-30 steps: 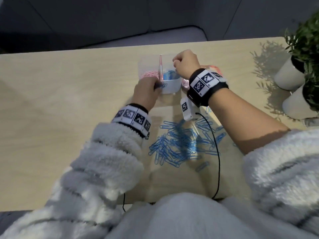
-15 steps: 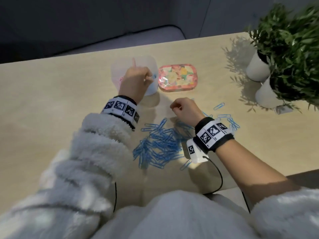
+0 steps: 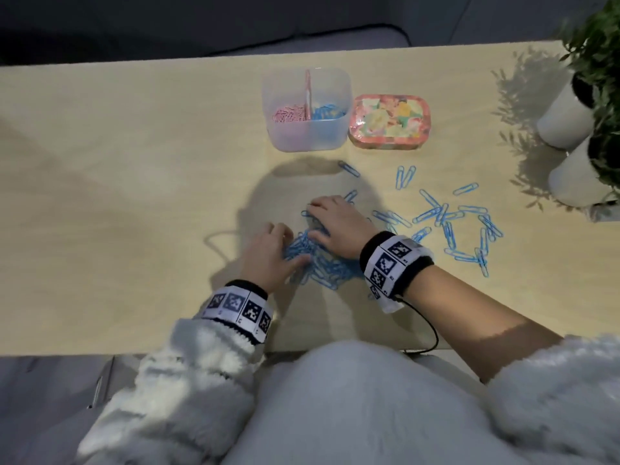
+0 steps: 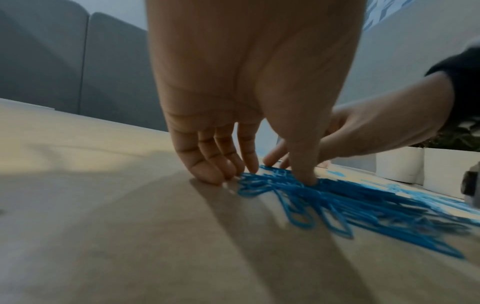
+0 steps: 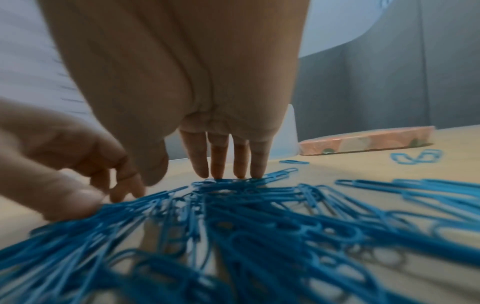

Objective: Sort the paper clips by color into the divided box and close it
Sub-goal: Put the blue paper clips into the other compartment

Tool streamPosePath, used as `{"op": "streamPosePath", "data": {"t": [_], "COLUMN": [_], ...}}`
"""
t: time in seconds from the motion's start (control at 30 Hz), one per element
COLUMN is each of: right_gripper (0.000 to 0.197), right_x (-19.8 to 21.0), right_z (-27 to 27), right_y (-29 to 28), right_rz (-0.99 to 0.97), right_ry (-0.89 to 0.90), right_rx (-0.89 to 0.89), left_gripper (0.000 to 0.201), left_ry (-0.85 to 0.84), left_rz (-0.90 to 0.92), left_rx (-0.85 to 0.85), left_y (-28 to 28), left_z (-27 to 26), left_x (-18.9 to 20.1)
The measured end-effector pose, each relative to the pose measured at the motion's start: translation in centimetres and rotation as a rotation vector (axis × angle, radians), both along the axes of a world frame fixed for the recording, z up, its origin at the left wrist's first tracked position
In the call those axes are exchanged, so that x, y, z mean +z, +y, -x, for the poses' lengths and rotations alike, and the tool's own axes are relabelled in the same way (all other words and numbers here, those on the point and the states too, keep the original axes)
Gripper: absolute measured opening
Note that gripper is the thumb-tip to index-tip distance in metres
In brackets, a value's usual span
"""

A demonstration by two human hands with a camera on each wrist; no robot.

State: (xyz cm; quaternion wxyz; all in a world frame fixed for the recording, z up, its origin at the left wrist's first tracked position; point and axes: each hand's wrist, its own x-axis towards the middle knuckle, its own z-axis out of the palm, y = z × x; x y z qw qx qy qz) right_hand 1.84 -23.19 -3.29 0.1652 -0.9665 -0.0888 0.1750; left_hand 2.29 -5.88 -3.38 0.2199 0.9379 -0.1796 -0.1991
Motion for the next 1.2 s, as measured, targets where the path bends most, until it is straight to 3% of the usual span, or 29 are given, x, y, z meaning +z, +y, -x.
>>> {"op": "streamPosePath", "data": {"t": [0.17,0.37,0.6,0.67,0.8,1.0,1.2], "right_gripper": [0.044,0.022,0.022,0.02,0.017,0.01,0.016], "right_x": [-0.1,-0.5,0.2,0.5,2.2,5.6,7.5], "right_z": [1.8,2.5,1.5,1.5,0.8,-4.5,-13.8], "right_y": [0.4,0.6,-0.6,-0.7,-2.0,-4.9,-6.8], "right_rz": [0.052,0.034,-0.009,-0.075,-0.397,-0.749,-0.643], "right_ry": [-0.059,-0.125,-0.063,-0.065,-0.126,-0.103,-0.154], "right_rx": [0.058,-0.081,-0.19,-0.248,-0.531,-0.802,-0.897], "left_gripper": [0.027,0.02,0.014,0.013,0.012,0.013,0.013], "left_ry": [-0.026,-0.01,-0.06,-0.063,-0.06,-0.07,-0.052], "left_rz": [-0.012,-0.069,-0.08,-0.066,0.022,0.049,0.058], "left_rx": [0.028,-0.039,-0.023,-0.016,0.047,0.07,0.07], "left_y": [-1.9,-3.1,-3.2,-3.1,-2.3,-1.7,-1.8], "left_z": [0.1,-0.4,-0.4,-0.5,-0.9,-1.7,-2.3], "left_x": [-0.2,-0.1,-0.1,0.0,0.2,0.3,0.6]}}
